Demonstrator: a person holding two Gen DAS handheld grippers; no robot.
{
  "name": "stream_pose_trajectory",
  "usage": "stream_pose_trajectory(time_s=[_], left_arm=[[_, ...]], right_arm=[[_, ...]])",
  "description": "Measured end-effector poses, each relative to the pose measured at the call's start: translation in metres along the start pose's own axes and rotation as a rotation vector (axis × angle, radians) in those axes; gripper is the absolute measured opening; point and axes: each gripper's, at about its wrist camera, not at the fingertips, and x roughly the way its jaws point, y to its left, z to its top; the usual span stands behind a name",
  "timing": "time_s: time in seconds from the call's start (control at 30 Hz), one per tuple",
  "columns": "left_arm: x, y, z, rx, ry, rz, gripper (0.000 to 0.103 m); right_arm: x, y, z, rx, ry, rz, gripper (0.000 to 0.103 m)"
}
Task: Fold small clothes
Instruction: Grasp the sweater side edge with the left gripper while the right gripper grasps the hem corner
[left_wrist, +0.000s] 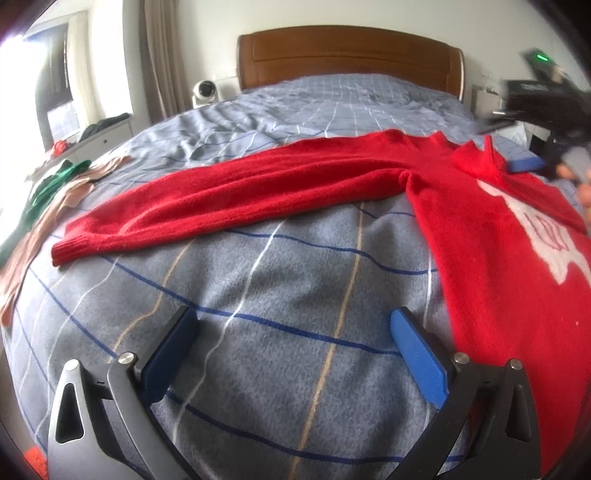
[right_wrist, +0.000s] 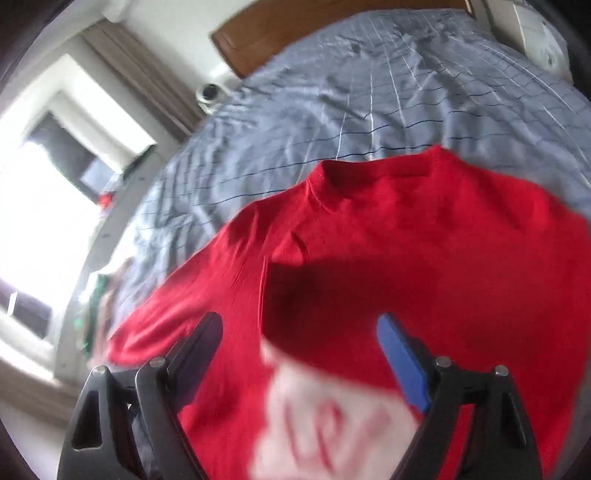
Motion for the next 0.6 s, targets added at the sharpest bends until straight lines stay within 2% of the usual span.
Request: stream_pose_trajectory(time_s=[0.07, 0.13, 0.2, 0.3, 0.4, 0.43, 0.47, 0.5, 0.53, 0.57, 0.6], left_arm=[[0.001, 0.000, 0.000, 0.000, 0.003, -0.005, 0.103], [0.001, 0.001, 0.001, -0.003, 0.007, -0.014, 0.103], [0.003, 0.001, 0.002, -0.006, 0.013, -0.019, 0.103], [0.002, 0.002, 0.004, -0.005, 0.026, -0.025, 0.103], [-0.007, 0.007, 0.009, -0.017, 0.090, -0.096, 0.102], [-0.020, 0.008, 0.010, -0.022, 0.126, -0.168, 0.102], [-0.031, 0.008, 0.009, -0.023, 0.142, -0.228, 0.102], [-0.048, 0.006, 0.005, -0.020, 0.154, -0.326, 0.102], [-0.058, 0.002, 0.002, -0.012, 0.158, -0.381, 0.102], [-0.075, -0.007, -0.007, 0.017, 0.170, -0.461, 0.102], [-0.080, -0.014, -0.013, 0.037, 0.183, -0.486, 0.102]], right_arm=[[0.022, 0.028, -0.003, -0.069, 0.032, 0.060, 0.085], [0.035, 0.053, -0.015, -0.115, 0.096, 0.212, 0.085], [0.020, 0.063, -0.033, -0.162, 0.095, 0.306, 0.084], [-0.027, 0.039, -0.060, -0.152, 0.045, 0.326, 0.084], [-0.085, -0.019, -0.085, -0.084, -0.022, 0.249, 0.084], [-0.116, -0.050, -0.100, -0.051, -0.051, 0.186, 0.085], [-0.136, -0.067, -0.112, -0.036, -0.065, 0.138, 0.085], [-0.155, -0.083, -0.124, -0.028, -0.072, 0.100, 0.085], [-0.182, -0.105, -0.147, -0.018, -0.074, 0.058, 0.085], [-0.195, -0.116, -0.162, -0.009, -0.068, 0.045, 0.085], [-0.211, -0.132, -0.185, 0.014, -0.044, 0.033, 0.085]])
